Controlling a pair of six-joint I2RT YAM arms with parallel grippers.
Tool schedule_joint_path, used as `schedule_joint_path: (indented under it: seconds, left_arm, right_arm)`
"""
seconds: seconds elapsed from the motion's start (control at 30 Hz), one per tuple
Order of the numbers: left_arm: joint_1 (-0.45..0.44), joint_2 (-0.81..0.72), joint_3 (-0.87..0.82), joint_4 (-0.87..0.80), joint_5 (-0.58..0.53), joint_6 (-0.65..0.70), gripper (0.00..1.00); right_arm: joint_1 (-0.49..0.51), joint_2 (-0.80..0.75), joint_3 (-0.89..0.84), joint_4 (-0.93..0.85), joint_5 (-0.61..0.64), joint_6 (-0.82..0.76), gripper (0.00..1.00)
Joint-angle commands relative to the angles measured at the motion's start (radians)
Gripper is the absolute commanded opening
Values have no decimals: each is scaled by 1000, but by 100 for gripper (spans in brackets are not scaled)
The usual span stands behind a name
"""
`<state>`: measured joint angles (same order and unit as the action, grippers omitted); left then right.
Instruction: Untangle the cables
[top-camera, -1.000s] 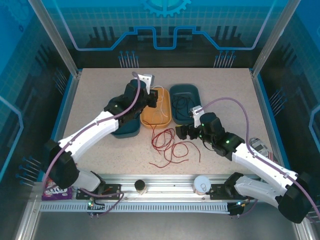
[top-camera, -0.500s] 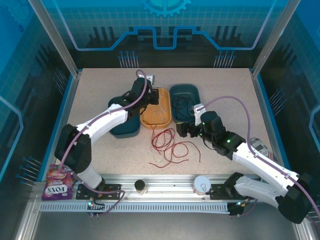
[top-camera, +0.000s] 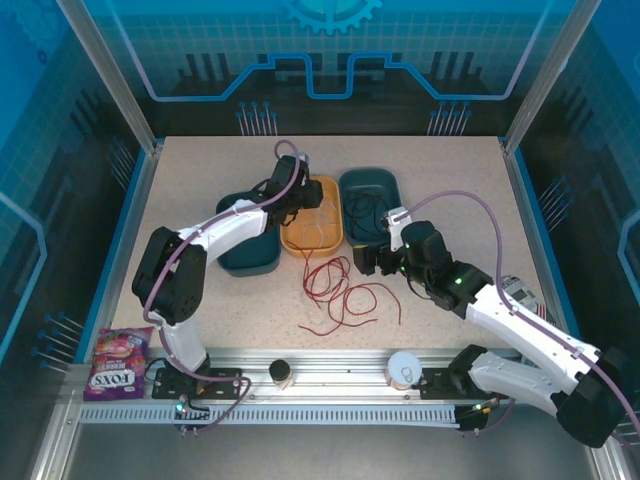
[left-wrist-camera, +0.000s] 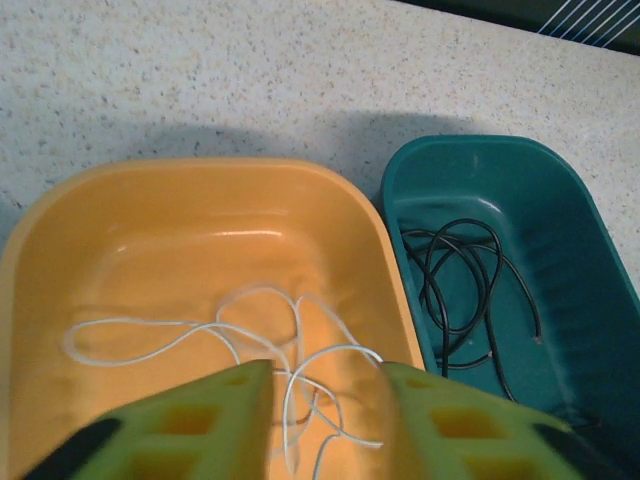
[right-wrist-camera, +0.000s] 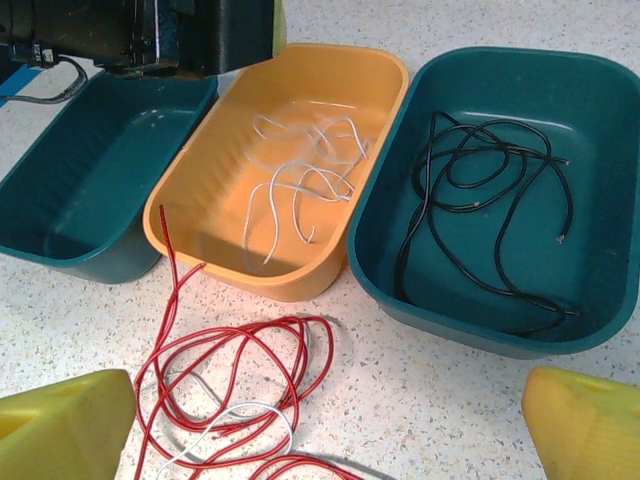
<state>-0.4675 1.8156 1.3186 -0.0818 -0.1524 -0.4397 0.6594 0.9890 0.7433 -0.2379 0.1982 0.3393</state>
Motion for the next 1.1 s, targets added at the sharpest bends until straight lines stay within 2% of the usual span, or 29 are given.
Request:
schedule_joint_path:
  seconds: [0.0,0.13,0.3,0.4,0.47,0.53,0.57,0.8,0.97,1.07]
  left_arm:
    - [5,-22,8,2,51,-41,42]
    - [5,-78,-26,0,72,-66,53]
    - [3,-191,-105,2,76,-106,65]
    - [3,-274,-181,7,42,-142,73]
    - [3,-336,-235,5,12,-165,83]
    - [3,-392,-286,8,-9,-184,97]
    - [3,-418,-307,9,-17,-192,99]
    - [-21,-567,-464,11,-10,-239,99]
    - [-98,-640,-583,32,-53,-271,99]
    - [-147,-673,-649,70,-88,-287,99]
  right_arm:
    - [-10,15,42,-42,-9,-8,100]
    - [-1,42,67,-62,-17,-14,99]
    - [38,91,106,-118,-23,-11,90]
    - [84,137,131,-167,5,-2,86]
    - [117,180,167,-190,15,17,83]
    - [142,221,179,-196,5,33,81]
    - [154,239,185,-196,1,39,80]
    - [208,369,205,-193,-31,117,70]
    - [241,452,219,-203,-27,200,63]
    - [260,527,274,-263,-6,260,55]
